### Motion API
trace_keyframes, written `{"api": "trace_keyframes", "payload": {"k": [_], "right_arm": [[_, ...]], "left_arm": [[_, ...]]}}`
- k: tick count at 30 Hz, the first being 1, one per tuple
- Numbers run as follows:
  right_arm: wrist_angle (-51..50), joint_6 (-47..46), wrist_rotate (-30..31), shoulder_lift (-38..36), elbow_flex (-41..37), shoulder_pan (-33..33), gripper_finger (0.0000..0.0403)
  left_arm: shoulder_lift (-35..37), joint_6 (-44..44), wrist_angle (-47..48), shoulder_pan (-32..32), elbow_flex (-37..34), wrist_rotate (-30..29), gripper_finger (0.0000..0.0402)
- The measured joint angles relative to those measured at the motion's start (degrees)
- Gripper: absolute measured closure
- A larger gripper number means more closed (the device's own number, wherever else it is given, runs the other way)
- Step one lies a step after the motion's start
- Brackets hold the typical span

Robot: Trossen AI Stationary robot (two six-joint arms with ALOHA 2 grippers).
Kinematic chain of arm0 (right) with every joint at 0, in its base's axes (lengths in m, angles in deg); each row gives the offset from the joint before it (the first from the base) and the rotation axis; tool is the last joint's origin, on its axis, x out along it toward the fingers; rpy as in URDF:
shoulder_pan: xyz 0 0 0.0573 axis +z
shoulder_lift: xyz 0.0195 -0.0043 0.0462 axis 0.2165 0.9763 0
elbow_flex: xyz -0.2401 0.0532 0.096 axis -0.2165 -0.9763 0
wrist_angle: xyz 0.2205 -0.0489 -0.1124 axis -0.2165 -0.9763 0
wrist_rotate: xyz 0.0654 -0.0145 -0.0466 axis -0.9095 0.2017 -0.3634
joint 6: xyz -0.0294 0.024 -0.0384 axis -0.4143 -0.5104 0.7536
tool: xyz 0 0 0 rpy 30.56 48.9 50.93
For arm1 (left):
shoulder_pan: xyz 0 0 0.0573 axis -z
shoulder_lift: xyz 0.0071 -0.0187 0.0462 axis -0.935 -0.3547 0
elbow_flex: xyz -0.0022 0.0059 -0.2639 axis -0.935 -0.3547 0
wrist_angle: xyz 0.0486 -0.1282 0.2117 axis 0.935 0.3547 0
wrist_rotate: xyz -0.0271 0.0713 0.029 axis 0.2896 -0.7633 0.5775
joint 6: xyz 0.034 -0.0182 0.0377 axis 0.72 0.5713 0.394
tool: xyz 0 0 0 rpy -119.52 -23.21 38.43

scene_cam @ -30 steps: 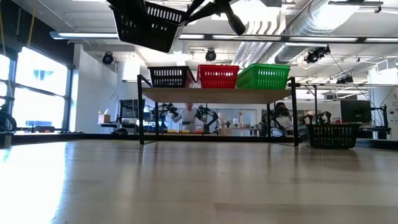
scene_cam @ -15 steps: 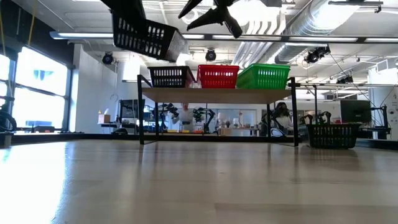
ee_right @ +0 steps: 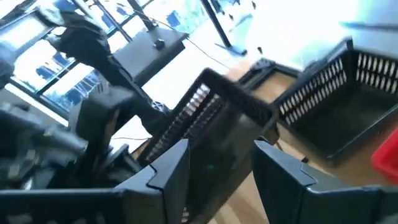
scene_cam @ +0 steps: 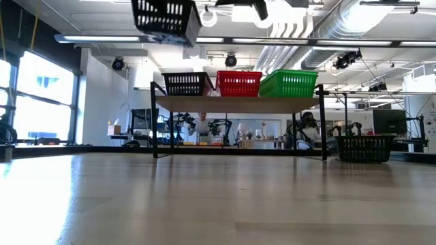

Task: Stack baskets on shelf by color
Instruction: Stack the bottom black bin on the black bin on the shelf

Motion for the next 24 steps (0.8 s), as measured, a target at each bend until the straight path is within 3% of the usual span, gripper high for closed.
{"api": "trace_keyframes", "payload": {"k": [6, 17, 24], "right_arm": [[0.65, 3.53, -0.09, -3.31, 0.00, 0.00, 0.0246], [0.96, 8.34, -0.20, -4.99, -0.02, 0.02, 0.0247], [0.64, 8.98, -0.22, -4.97, -0.02, 0.00, 0.0247]], "left_arm": [[5.54, 8.65, -3.63, -5.73, -0.02, 2.37, 0.0401], [13.67, 23.33, -19.83, -22.47, -5.82, 24.98, 0.0401], [13.36, 29.19, -22.69, -32.11, -9.84, 32.98, 0.0401]]}}
